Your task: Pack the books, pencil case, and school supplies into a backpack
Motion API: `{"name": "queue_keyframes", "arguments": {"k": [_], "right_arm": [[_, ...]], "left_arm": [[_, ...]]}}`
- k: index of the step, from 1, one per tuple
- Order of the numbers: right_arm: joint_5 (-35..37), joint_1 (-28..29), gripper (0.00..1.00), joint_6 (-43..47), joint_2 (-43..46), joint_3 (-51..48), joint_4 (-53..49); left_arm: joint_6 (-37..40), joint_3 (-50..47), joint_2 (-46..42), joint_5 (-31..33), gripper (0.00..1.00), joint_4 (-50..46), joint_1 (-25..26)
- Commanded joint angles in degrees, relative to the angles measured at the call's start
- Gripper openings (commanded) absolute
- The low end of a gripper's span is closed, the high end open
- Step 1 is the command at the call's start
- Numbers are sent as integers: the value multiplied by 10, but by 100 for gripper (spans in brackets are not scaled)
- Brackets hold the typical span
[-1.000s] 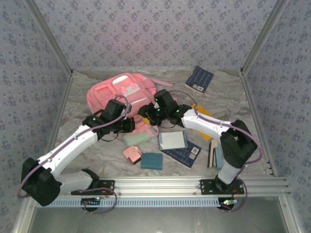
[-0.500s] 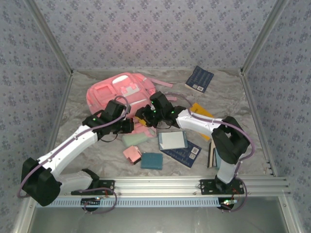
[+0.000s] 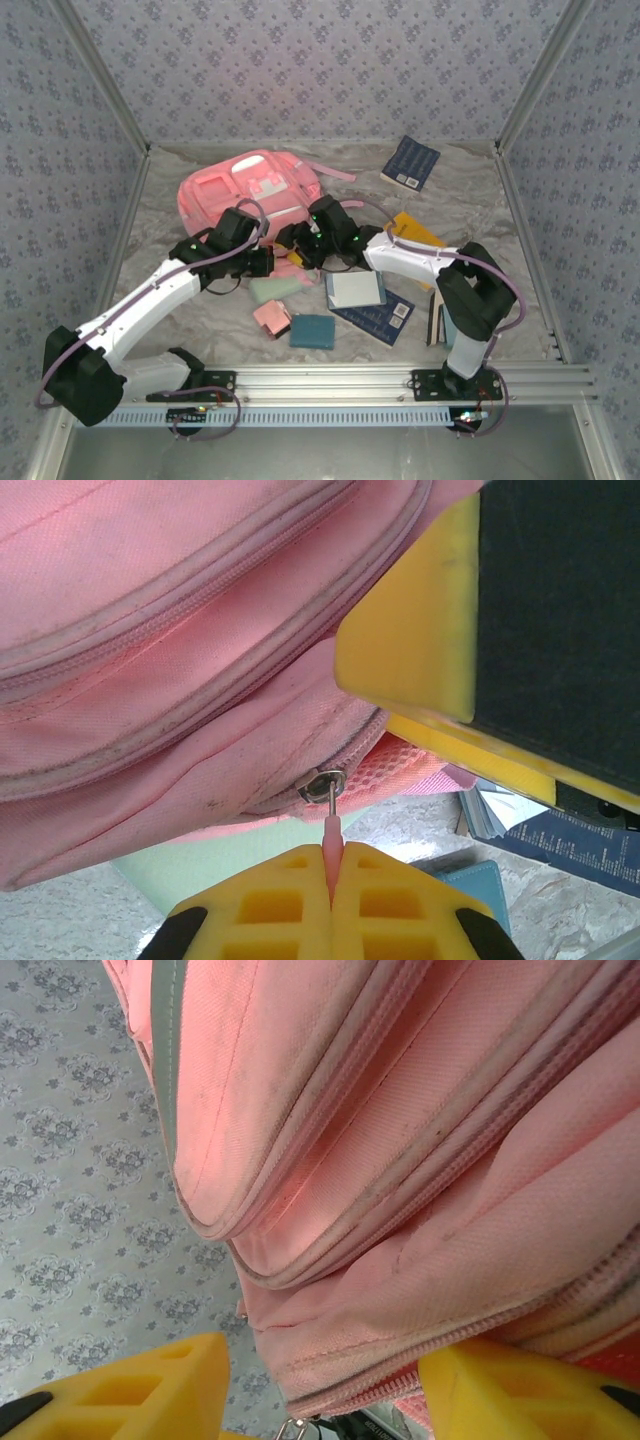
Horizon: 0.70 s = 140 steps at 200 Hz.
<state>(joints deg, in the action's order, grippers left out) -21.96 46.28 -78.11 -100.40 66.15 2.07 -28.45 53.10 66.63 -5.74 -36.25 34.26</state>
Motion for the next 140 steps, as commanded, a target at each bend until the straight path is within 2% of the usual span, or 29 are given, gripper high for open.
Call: {"name": "queue_keyframes", "arguments": {"k": [1, 27, 64, 92, 99, 140], "right_arm": [[10, -1, 55, -3, -4, -21, -32], [9, -2, 50, -4, -24, 9, -23], [23, 0, 30, -18, -55, 66, -12], [53, 0, 9, -26, -42, 65, -7], [61, -1, 0, -28, -37, 63, -5], [106, -5, 0, -44, -11, 62, -3]], "left_arm": [[13, 9, -24, 4, 0, 16, 0], [15, 5, -25, -1, 0, 17, 1], [11, 1, -33, 2, 0, 12, 1], [2, -3, -43, 10, 0, 4, 1], [-1, -4, -45, 12, 0, 3, 1], [-27, -15, -49, 41, 0, -12, 1]]}}
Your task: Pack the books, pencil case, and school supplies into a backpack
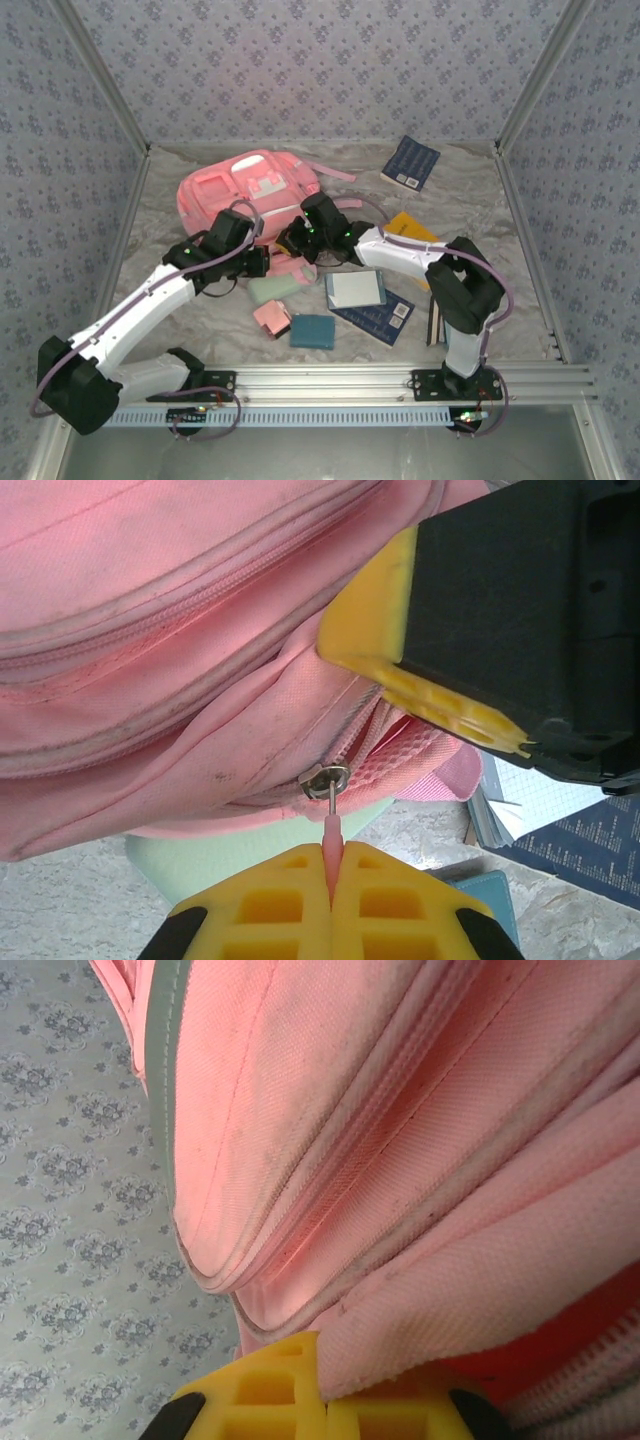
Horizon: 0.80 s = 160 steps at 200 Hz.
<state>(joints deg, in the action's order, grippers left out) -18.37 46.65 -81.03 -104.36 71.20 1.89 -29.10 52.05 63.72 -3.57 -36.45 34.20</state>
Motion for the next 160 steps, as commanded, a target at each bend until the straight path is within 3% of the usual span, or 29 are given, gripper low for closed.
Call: {"name": "queue_keyframes", "arguments": {"k": [1, 31, 103, 160], "right_arm": [[72, -9, 0, -14, 30, 11, -2], [94, -11, 0, -16, 47, 12, -3], [91, -27, 0, -13, 68, 6, -3], [73, -48, 0, 1, 77, 5, 0]], "left_arm": [[-21, -5, -20, 23, 0, -11, 1], [-33, -12, -25, 72, 0, -20, 1], [-39, -12, -12, 106, 0, -21, -5], [-66, -26, -15, 102, 0, 2, -59]]}}
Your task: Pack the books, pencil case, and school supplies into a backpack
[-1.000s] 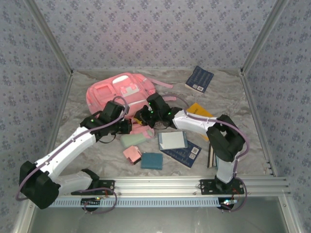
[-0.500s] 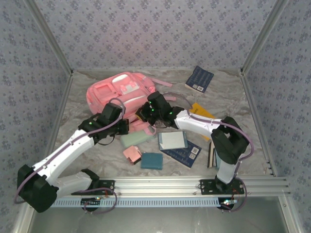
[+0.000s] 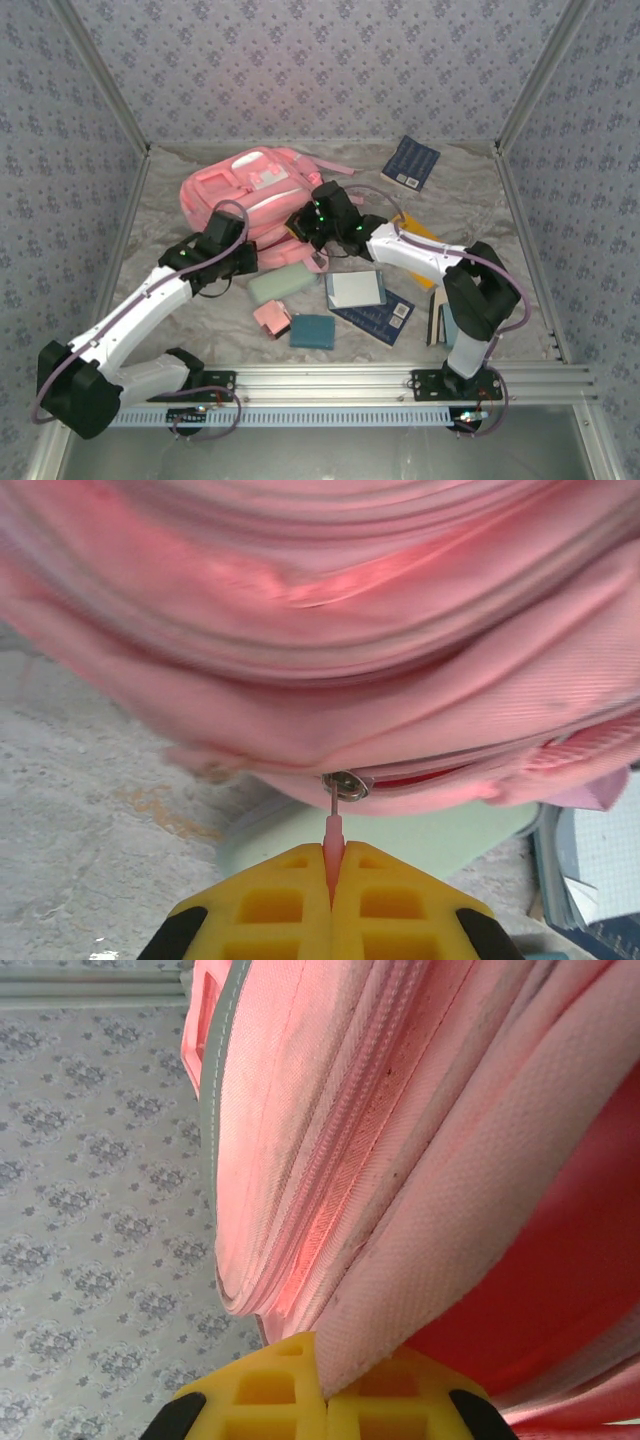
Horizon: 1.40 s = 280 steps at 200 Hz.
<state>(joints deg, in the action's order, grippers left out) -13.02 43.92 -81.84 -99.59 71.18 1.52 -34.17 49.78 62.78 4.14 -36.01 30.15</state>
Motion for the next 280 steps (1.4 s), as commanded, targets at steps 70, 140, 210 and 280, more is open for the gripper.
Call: {"name": "queue_keyframes", "arguments": {"k": [70, 140, 210, 280], "right_arm": [[-22, -49, 0, 12, 29, 16, 9], [-68, -75, 0, 34, 27, 25, 6], [-97, -85, 0, 56, 23, 18, 22], [-120, -99, 0, 78, 15, 18, 26]], "left_arm": [[-17, -4, 13, 57, 0, 16, -54], [-31, 3, 70, 14, 0, 45, -131], [-38, 10, 120, 10, 0, 67, -193], [-45, 47, 184, 4, 0, 75, -253]]}}
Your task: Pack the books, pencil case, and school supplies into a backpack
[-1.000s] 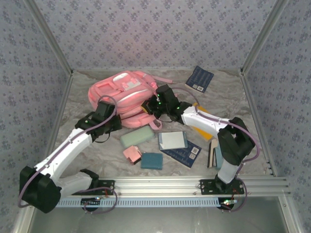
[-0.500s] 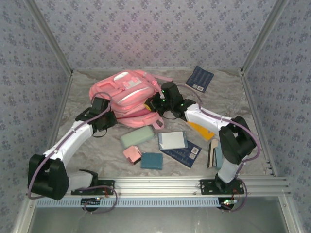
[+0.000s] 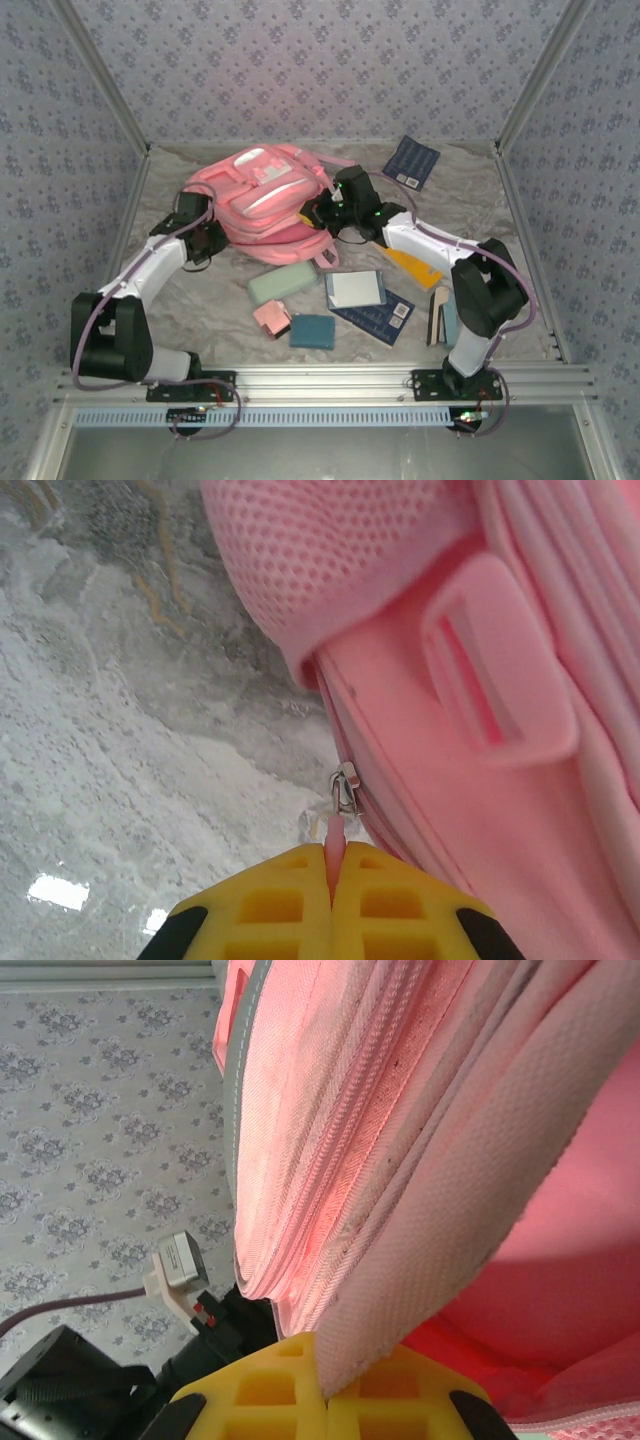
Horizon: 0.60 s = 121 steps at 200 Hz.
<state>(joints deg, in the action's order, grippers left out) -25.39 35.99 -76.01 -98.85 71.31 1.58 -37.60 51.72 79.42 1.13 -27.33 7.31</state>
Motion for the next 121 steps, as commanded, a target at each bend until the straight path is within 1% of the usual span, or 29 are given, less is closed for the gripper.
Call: {"name": "queue_keyframes", "arguments": {"k": [1, 67, 88, 105, 121], "right_arm": [[4, -20, 0, 19, 8, 17, 25], [-5, -27, 0, 56, -2, 32, 11], [15, -25, 0, 82, -2, 38, -1], [28, -22, 0, 113, -3, 48, -17], [53, -18, 0, 158, -8, 68, -58]], "left_arm": [[-11, 28, 19, 34, 0, -12, -25], [-17, 56, 49, 26, 0, -13, -56], [-17, 59, 44, -8, 0, -15, -62], [-15, 56, 28, -40, 11, -23, -62], [-21, 41, -1, -51, 27, -33, -61]]}}
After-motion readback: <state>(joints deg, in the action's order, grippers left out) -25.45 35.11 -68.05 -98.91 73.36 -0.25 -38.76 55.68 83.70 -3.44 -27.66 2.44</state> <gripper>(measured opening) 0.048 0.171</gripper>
